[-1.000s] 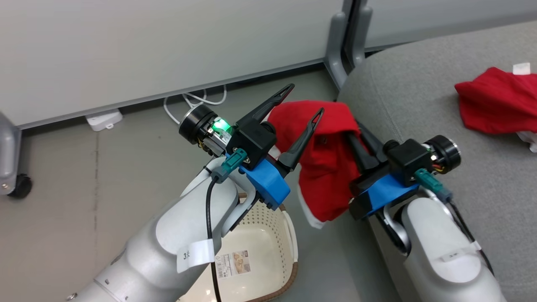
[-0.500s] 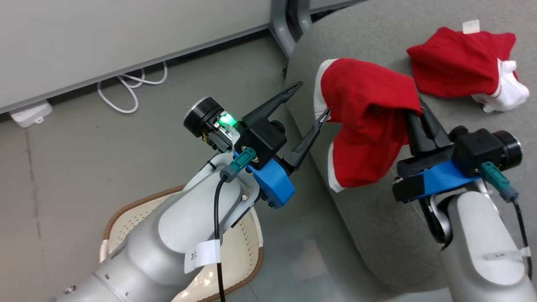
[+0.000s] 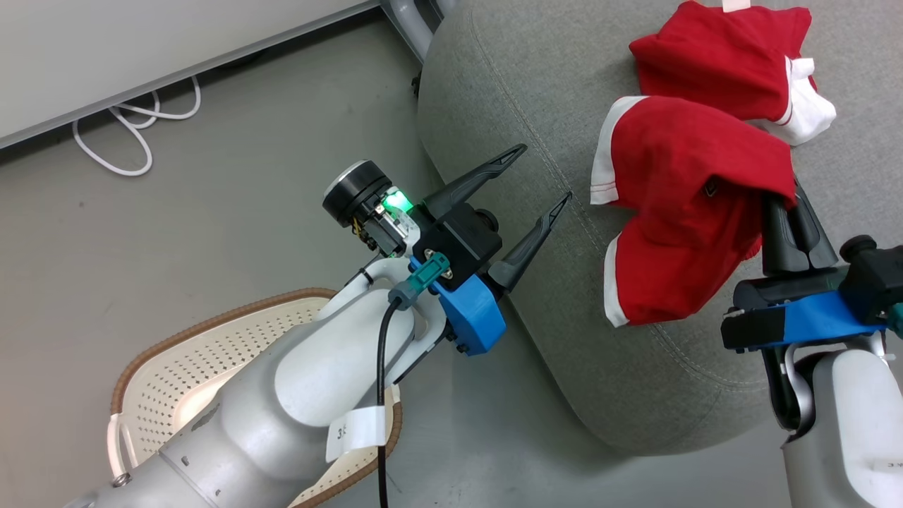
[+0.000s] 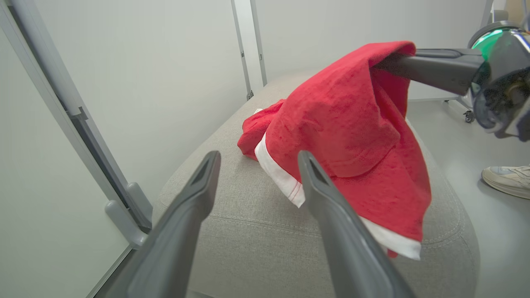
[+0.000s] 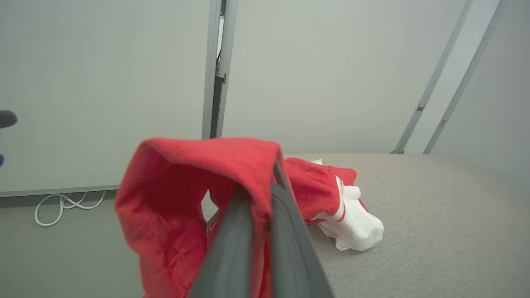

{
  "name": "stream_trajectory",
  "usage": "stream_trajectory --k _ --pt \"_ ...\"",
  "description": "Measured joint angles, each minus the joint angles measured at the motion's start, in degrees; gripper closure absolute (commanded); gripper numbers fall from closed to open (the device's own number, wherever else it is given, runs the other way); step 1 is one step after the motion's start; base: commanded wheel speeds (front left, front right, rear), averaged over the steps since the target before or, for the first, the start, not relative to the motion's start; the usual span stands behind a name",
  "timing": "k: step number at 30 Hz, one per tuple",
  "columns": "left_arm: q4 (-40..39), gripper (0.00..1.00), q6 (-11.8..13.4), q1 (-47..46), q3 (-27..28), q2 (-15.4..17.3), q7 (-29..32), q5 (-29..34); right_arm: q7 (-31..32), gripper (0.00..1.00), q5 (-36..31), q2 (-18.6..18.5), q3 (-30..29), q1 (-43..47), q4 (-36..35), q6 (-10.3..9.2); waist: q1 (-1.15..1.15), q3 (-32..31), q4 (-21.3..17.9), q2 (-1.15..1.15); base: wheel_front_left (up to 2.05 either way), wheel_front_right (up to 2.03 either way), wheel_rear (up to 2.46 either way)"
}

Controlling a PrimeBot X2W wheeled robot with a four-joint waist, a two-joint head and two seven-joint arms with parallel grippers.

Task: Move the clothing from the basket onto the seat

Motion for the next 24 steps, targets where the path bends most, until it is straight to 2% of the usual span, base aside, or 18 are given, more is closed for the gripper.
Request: stream_trajectory --k 16,24 --pt "-0.21 0.00 -0.07 -0.54 -1.10 0.22 0.14 -0.01 0.00 1.00 0.09 0.85 -0.82 0.34 -1.31 0.00 0.00 2.16 -0.72 0.00 0.00 0.00 0.00" --pt "-1.96 0.00 0.58 -3.03 -0.97 1.18 0.47 0.56 0.00 1.00 -0.04 -3.67 -2.16 -10.38 -4.22 0.00 0.00 6.33 -0.02 0.00 0.00 0.00 0.00"
